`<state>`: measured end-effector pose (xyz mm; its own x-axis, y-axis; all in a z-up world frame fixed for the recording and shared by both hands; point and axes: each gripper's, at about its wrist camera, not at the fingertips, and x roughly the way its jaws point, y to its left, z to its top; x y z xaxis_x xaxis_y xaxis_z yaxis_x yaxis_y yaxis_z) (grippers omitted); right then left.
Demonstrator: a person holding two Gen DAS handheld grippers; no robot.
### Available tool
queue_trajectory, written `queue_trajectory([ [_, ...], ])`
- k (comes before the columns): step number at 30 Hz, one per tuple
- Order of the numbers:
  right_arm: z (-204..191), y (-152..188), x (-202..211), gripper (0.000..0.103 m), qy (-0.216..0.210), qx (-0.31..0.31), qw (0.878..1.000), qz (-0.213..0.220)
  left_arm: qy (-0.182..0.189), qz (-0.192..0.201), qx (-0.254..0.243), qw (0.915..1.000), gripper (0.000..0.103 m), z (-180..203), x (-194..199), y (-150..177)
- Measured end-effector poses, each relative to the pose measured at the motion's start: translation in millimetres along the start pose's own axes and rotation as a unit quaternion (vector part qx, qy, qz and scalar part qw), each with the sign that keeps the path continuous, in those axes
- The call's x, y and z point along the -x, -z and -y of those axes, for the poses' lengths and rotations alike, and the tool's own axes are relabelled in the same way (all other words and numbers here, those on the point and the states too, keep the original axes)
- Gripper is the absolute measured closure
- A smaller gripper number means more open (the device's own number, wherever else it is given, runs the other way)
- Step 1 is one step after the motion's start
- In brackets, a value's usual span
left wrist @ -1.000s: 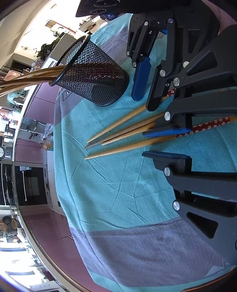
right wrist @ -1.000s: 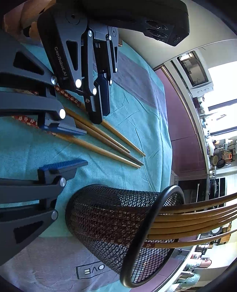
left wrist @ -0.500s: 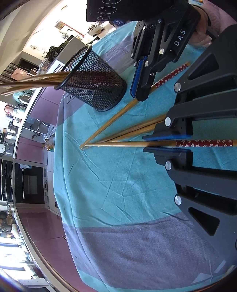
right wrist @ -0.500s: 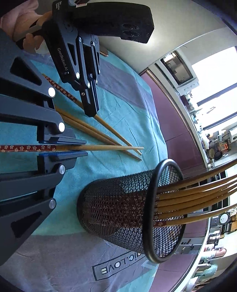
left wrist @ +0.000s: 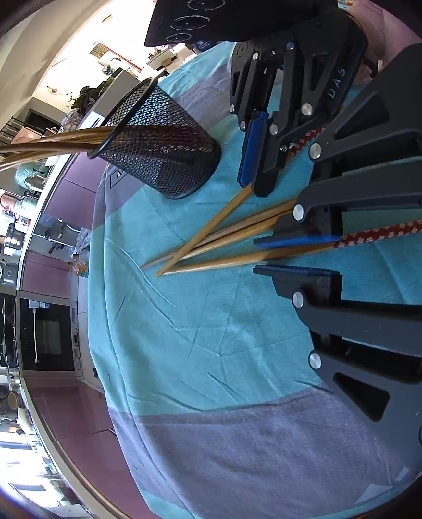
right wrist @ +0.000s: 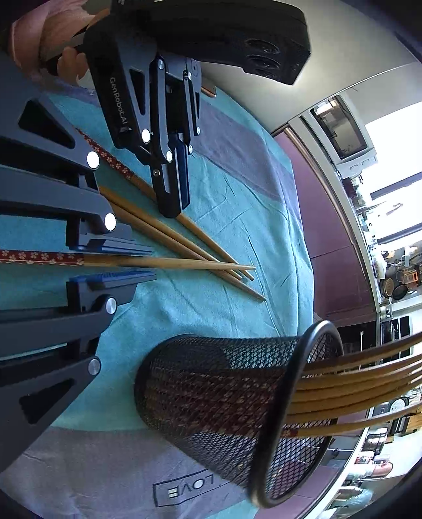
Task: Organize utensils
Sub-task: 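Close the right gripper on another chopstick and lift it, then carry the chopstick over the mesh cup and lower it in with the right gripper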
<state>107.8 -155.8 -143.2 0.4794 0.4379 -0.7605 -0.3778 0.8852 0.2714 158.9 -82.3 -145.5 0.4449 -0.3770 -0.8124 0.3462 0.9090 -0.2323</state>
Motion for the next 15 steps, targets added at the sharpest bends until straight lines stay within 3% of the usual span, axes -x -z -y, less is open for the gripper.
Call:
queue_trajectory([
  [8, 1, -3, 4, 0.097, -0.007, 0.006, 1.000, 0.009, -0.009, -0.002, 0.001, 1.0000, 0.094, 2, -10, -15],
  [15, 8, 3, 46, 0.097, -0.019, 0.014, 0.998, 0.054, 0.006, 0.022, -0.001, 0.9997, 0.095, 4, 12, -15],
])
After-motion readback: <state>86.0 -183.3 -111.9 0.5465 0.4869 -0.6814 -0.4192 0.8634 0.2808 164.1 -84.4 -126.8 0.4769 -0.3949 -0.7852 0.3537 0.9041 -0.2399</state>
